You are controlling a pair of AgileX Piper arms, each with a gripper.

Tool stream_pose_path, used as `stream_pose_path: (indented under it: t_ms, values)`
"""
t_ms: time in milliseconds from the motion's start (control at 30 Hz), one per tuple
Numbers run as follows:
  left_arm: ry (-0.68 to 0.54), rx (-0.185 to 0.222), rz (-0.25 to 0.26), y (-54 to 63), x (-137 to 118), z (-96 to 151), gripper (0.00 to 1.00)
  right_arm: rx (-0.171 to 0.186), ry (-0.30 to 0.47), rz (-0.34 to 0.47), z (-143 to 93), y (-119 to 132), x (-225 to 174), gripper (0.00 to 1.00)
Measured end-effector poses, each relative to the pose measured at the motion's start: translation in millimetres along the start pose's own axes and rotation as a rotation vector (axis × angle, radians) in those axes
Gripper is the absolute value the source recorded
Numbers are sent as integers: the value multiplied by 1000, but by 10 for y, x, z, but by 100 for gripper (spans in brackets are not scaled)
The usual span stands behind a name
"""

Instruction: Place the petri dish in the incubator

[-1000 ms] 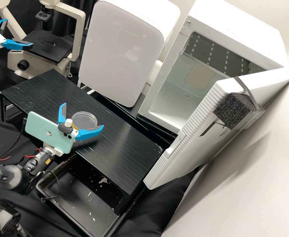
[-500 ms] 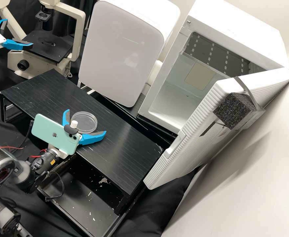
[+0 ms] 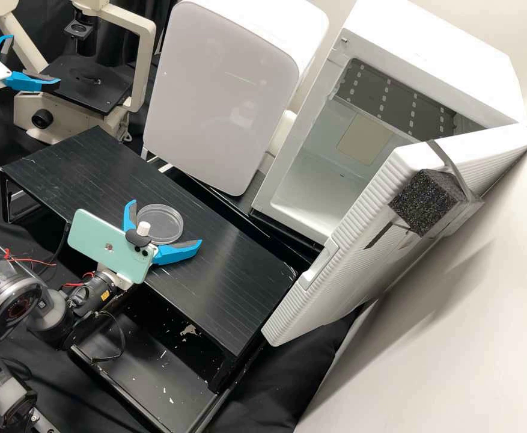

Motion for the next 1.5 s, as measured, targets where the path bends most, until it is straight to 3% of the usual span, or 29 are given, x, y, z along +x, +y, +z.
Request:
stream_pose_path:
  t_ms: [1233, 1400, 1500]
  values:
    - [0, 0, 0, 0, 0, 0, 100, 21, -7, -6, 24, -13, 59, 0]
    - [0, 0, 0, 0, 0, 0, 100, 24, 3, -3, 53, 43, 45, 0]
    - [0, 0, 0, 0, 0, 0, 100, 44, 8, 20, 77, 152, 46, 0]
